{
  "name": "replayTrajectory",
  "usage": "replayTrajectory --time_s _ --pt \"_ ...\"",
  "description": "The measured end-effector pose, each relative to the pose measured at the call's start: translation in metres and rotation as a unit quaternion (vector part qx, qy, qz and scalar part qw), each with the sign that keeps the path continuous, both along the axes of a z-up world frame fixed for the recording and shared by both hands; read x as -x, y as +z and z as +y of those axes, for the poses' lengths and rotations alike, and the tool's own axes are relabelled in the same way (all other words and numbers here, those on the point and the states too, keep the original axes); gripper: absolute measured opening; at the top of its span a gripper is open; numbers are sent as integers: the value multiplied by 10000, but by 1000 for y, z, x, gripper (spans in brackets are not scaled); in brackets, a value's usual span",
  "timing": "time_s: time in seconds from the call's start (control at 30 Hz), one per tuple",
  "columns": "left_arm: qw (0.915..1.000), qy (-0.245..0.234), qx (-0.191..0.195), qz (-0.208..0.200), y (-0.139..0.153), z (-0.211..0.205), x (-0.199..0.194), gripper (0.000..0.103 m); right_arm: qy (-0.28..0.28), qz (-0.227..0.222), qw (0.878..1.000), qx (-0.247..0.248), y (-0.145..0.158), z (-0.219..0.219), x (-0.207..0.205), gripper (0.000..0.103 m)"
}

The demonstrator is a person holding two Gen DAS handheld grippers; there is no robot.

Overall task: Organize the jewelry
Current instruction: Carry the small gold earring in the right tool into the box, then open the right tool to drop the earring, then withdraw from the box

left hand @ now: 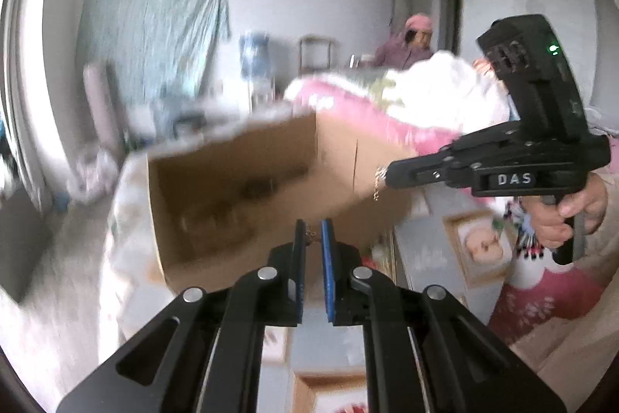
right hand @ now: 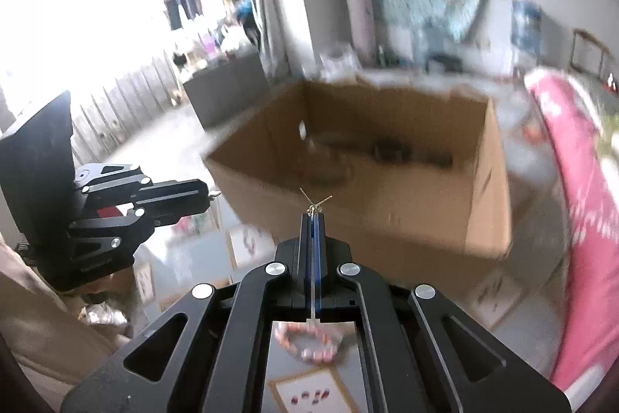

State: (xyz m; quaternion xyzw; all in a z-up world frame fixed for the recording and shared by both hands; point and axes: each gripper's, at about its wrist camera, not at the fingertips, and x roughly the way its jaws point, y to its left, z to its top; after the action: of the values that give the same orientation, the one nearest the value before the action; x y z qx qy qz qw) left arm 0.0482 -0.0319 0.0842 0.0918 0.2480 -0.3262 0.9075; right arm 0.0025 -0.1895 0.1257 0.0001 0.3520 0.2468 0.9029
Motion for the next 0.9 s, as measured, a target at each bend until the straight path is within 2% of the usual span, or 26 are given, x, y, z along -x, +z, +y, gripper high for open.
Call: replayTrajectory --time_s 0.07,0.17,0.2,0.27,0.37,0.5,0.67,0.73,0.8,0.9 --pt "9998 -61 137 -136 15 -4 -13 8 44 -196 9998 -59 12 -4 -10 0" --pt "9996 -17 298 14 18 -11 -42 8 41 -292 9996 18 17 -11 -35 0" --pt "9993 -10 334 151 15 -12 -50 8 41 -228 9997 -6 15 -14 -43 0" --pt "9965 44 471 684 4 -15 -79 8 31 9 10000 -19 8 -21 -67 0" --pt "9883 155 521 1423 -17 -23 -112 8 -21 311 9994 175 -2 -29 -95 0" --pt "9811 291 387 1873 -35 -34 -138 8 -83 674 9971 336 -20 -31 -128 0" --pt "9643 455 359 2584 -54 -45 -163 9 -247 854 9952 409 -30 -37 -147 6" --pt "9574 511 446 2806 -58 -43 -169 13 -278 817 9956 373 -29 -39 -150 11" --pt "9553 513 540 2863 -59 -42 -172 22 -315 758 9959 378 -25 -41 -148 12" --pt "9546 507 638 2865 -57 -37 -173 29 -387 668 9964 351 -21 -46 -147 15"
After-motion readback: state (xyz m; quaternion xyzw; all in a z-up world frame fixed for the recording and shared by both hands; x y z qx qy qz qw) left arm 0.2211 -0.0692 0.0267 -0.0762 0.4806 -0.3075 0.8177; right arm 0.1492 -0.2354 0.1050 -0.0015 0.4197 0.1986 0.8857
